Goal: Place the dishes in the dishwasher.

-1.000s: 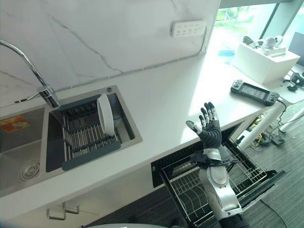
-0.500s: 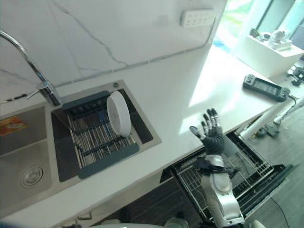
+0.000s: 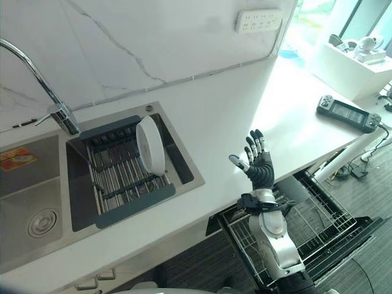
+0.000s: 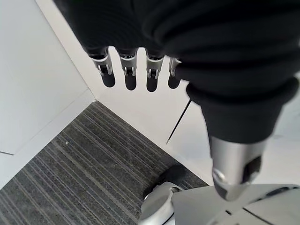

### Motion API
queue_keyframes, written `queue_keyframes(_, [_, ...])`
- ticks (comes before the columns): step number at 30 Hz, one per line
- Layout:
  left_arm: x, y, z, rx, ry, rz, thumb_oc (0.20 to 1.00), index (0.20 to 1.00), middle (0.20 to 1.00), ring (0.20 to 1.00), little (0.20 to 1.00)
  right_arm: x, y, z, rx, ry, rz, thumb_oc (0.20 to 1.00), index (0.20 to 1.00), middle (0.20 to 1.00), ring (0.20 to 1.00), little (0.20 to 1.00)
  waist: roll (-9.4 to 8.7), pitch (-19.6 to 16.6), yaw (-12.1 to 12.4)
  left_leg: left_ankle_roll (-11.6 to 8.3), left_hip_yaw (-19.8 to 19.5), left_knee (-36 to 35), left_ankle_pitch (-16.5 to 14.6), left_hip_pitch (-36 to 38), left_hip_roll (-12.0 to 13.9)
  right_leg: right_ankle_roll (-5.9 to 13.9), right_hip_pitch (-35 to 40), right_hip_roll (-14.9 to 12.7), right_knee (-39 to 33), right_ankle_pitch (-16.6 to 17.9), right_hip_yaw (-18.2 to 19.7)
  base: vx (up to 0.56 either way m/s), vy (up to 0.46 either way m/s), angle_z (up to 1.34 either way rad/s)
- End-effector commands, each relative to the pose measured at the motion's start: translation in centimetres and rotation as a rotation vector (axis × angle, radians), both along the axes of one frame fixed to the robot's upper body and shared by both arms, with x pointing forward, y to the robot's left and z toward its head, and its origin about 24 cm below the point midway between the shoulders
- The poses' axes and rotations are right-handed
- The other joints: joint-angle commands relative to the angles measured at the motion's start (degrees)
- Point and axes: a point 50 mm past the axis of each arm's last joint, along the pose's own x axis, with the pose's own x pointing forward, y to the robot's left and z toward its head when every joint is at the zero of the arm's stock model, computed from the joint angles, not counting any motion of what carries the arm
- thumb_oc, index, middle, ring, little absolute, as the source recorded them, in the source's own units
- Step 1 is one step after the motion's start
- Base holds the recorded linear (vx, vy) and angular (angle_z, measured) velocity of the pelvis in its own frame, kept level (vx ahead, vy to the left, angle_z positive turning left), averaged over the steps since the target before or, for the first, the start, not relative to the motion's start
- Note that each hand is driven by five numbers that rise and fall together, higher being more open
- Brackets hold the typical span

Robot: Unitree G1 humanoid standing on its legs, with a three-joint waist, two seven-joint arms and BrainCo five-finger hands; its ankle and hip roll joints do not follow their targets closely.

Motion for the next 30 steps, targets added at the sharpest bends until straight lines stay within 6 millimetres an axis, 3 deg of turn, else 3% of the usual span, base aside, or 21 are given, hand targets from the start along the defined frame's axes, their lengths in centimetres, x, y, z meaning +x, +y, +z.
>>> queue_keyframes(1, [-0.1, 1.3, 0.1, 0.059, 0.039, -0.024, 1.0, 1.0, 1.0, 1.0, 1.0, 0.1, 1.2, 3.8, -0.022, -0.177, 0.096, 1.0, 1.0, 1.0, 1.0, 1.0, 0.86, -1.4, 1.4, 0.13, -1.7, 0.4, -5.9, 1.5, -0.3, 0.34, 1.2, 0.7, 1.8, -3.3, 0.5, 0.0, -0.032, 0.07])
queue_keyframes(11, [-0.2, 1.7, 0.2, 0.062, 0.087, -0.074, 1.0, 1.0, 1.0, 1.0, 1.0, 1.9, 2.5, 4.2, -0.065, -0.127, 0.287, 1.0, 1.0, 1.0, 1.0, 1.0, 0.64, -3.4, 3.8, -0.43, -3.1, 0.4, -5.3, 1.7, -0.4, 0.07, 2.6, 1.0, 1.5, -3.3, -2.3, 0.03, 0.013, 0.12])
queue_keyframes(23, [-0.8, 1.9, 0.1, 0.061, 0.114, -0.11, 1.0, 1.0, 1.0, 1.0, 1.0, 5.3, 3.6, 4.5, -0.026, -0.089, 0.21, 1.0, 1.0, 1.0, 1.0, 1.0, 1.06, -4.0, 7.1, -0.8, -6.5, 0.4, -4.4, 1.3, -0.8, -0.58, 3.9, 1.4, 1.3, -3.5, -4.0, 0.06, 0.011, 0.14])
queue_keyframes(30, [-1.0, 2.1, 0.2, 0.063, 0.125, -0.119, 1.0, 1.0, 1.0, 1.0, 1.0, 6.4, 4.0, 3.6, -0.011, -0.041, 0.181, 1.0, 1.0, 1.0, 1.0, 1.0, 1.22, -3.7, 9.0, -0.95, -8.2, 0.4, -3.8, 0.3, -1.1, -0.7, 4.6, 1.3, 1.3, -4.0, -5.8, 0.03, 0.022, 0.16])
